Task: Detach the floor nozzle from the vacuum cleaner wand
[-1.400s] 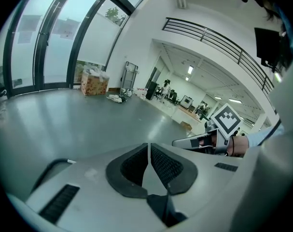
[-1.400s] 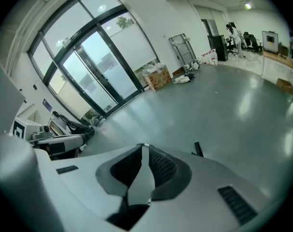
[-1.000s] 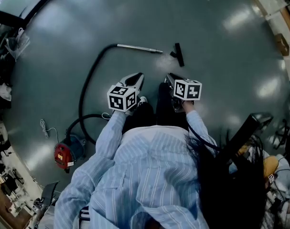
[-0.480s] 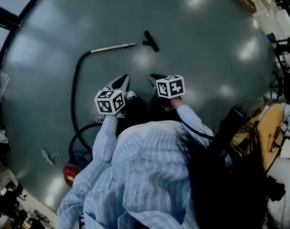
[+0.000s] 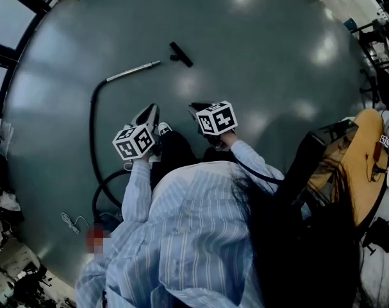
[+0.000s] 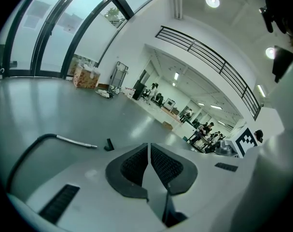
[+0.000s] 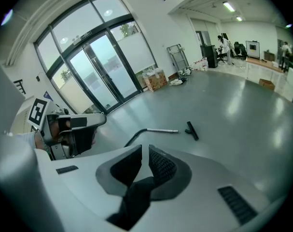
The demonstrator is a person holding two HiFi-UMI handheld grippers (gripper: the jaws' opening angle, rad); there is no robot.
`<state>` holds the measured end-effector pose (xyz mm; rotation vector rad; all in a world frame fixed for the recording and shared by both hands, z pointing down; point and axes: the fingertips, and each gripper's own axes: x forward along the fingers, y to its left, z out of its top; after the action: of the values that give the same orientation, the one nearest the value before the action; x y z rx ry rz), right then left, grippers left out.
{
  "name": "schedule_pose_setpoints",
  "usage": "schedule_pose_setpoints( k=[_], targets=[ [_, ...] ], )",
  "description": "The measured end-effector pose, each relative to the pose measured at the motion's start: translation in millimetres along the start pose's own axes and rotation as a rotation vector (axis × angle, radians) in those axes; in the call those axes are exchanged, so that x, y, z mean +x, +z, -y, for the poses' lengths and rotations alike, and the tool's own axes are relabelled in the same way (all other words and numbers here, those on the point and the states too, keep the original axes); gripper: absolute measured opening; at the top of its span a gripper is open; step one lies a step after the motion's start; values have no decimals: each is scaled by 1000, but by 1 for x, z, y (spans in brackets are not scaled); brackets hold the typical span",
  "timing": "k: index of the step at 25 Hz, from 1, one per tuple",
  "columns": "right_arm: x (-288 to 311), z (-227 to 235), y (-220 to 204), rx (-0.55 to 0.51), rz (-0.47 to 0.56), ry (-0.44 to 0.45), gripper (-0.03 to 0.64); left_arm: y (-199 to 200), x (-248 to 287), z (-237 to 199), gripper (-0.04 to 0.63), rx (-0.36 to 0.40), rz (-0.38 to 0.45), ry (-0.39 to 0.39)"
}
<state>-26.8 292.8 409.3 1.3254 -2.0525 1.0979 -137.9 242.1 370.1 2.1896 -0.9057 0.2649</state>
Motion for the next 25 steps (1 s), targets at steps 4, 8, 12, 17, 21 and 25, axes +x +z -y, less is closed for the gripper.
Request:
schedule_pose_setpoints(
  k=[4, 8, 12, 17, 21, 25],
  targets=[
    [-56, 37, -48, 17, 7, -3, 49, -50, 9, 72, 23, -18, 0, -20],
    [-100, 67, -91, 4, 2, 12, 49, -108, 13, 137, 23, -29, -18, -36],
    [-114, 64, -114, -32, -22, 80, 49, -136, -6, 156, 23, -28, -11, 22],
    [-110, 44, -129, -52, -31, 141, 49, -149, -32, 151, 23, -60, 36, 68],
    [-112, 33, -135, -69, -36, 178, 49, -157, -42, 154, 23, -67, 50, 93],
    [-116, 28, -143, -72, -56, 201, 49, -155, -44, 166, 23, -55, 56, 83]
  ],
)
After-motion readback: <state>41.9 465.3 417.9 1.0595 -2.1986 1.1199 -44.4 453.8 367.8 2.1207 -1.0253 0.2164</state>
